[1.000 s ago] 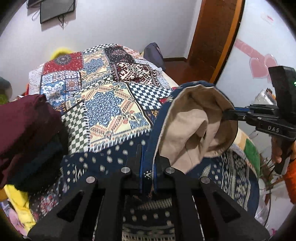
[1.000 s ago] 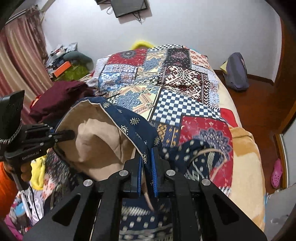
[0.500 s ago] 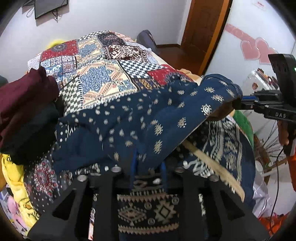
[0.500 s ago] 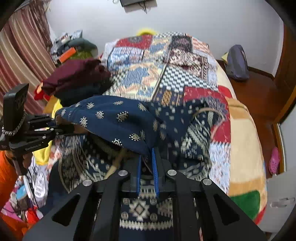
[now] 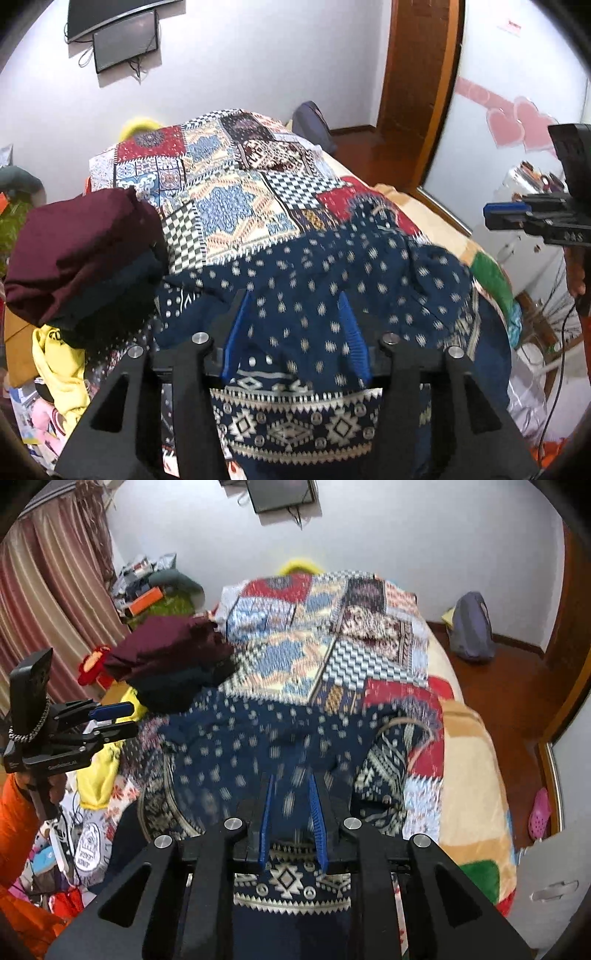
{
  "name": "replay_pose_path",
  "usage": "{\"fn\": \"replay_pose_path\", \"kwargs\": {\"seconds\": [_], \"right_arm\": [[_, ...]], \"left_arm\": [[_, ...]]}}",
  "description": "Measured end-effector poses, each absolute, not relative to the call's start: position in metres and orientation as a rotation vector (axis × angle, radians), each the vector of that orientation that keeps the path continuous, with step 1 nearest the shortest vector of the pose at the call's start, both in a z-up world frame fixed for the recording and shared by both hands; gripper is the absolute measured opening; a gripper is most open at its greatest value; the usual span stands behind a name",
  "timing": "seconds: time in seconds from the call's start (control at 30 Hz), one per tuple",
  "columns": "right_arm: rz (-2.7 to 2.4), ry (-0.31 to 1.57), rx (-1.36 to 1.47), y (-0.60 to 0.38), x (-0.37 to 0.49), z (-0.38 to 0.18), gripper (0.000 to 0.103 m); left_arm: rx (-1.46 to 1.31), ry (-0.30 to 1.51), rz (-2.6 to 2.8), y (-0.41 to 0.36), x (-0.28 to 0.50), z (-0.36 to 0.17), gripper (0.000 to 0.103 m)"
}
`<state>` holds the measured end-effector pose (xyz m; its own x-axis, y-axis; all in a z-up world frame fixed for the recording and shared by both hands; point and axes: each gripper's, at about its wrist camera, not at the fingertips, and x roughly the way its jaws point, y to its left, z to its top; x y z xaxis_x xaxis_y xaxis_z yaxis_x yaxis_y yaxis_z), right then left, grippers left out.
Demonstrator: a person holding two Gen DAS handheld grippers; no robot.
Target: Fold large clothes
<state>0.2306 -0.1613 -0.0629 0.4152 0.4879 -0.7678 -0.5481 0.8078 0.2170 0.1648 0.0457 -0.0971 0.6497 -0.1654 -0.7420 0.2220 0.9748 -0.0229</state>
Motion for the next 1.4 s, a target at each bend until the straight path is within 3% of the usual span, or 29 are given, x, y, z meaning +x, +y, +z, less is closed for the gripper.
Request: {"fn": "replay_pose_path", "kwargs": {"seconds": [0.07,0.1,0.53,0.63,1.0,1.07,1.13,1.4], "right_arm": [[0.644,0.926,-0.071,-0.157,0.236,-0.065,0.038],[0.635,0.92,-0.068,-0.154,0.239,-0.069,0.039],[0.57,1.184,-0.101,-0.139,0.253,-0.181,0.039],[0.572,1.223,-0.116,-0.14,0.247,-0.194,0.039],[0.571,1.102,-0.13,-0.163,0.253,-0.139,0.04],[0.53,1.066,-0.112,-0.171,0.261,-0.131,0.052],[0.487,1.038,-0.08,-0.182,0.272,-0.127,0.056],[0.368,1.089,0.073,-0.21,0.325,-0.154,0.056]], "left_arm": [[0.059,0.847,-0.213,0.044,0.176,-0.104,0.049],[0.054,0.854,-0.214,0.042,0.179,-0.109,0.049],[0.099,1.076,-0.118,0.041,0.206,-0.225,0.053],[0.096,1.057,-0.111,0.045,0.198,-0.226,0.062],[-0.058,1.0,-0.046,0.096,0.183,-0.182,0.063],[-0.078,0.967,0.005,0.111,0.186,-0.174,0.064],[-0.129,0.944,0.044,0.133,0.188,-0.168,0.066],[-0.383,1.005,0.133,0.207,0.2,-0.204,0.066]]}}
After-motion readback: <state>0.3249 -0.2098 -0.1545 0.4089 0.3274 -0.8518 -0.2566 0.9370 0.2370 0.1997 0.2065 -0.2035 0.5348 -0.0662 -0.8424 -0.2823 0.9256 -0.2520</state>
